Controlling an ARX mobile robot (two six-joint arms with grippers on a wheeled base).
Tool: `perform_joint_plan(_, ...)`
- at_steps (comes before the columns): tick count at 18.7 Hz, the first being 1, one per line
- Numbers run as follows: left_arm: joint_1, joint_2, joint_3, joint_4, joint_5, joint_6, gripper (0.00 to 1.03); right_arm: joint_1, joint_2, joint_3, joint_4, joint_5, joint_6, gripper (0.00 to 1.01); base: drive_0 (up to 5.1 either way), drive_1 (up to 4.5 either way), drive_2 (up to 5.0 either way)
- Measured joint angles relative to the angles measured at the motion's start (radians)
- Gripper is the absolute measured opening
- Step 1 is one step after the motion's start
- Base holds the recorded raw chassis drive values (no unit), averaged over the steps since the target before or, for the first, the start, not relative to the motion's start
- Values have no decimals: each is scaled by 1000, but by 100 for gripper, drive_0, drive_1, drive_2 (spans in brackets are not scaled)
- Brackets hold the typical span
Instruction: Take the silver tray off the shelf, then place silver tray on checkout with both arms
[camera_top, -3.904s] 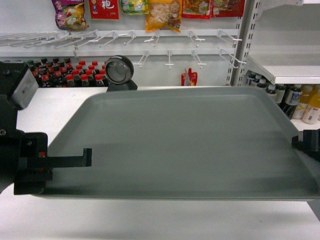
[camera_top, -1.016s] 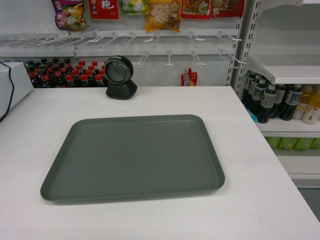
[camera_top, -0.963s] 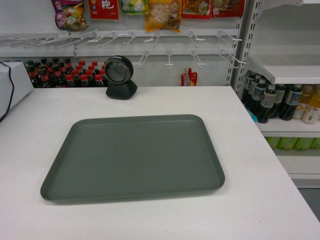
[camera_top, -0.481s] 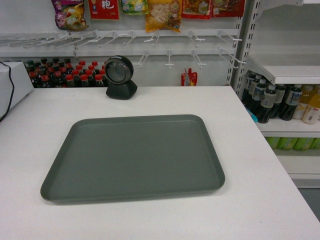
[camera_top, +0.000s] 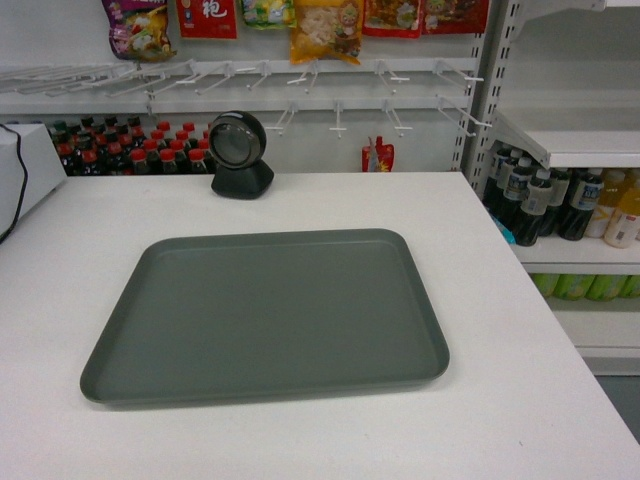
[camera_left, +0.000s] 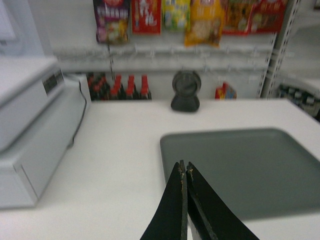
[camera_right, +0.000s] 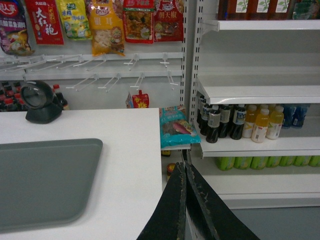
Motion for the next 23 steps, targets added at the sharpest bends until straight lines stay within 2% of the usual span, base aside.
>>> perform_joint_plan(2, 0, -10, 0, 3, 0, 0, 1, 0, -34, 0, -36, -1, 0, 2, 0, 0, 0)
perform_joint_plan(3, 0, -10, 0, 6, 2, 0, 1, 0, -115, 0, -165, -2, 0, 2, 0, 0, 0)
perform_joint_plan(4, 0, -10, 0, 11, -1, 0, 1, 0, -194, 0, -196, -2, 0, 2, 0, 0, 0)
perform_joint_plan(8, 0, -10, 0, 10, 0, 0, 1, 0, -194, 0, -204, -2, 0, 2, 0, 0, 0)
perform_joint_plan(9, 0, -10, 0, 11, 1, 0, 8, 0, -194, 0, -203, -2, 0, 10, 0, 0, 0)
perform_joint_plan(16, 0, -10, 0, 10, 1, 0, 93, 0, -194, 0, -203, -2, 0, 96, 0, 0, 0)
perform_joint_plan(17, 0, -10, 0, 10, 1, 1, 100, 0, -194, 0, -204, -2, 0, 99, 0, 0, 0)
perform_joint_plan(23, 0, -10, 0, 10, 1, 0, 98, 0, -194, 0, -204, -2, 0, 98, 0, 0, 0)
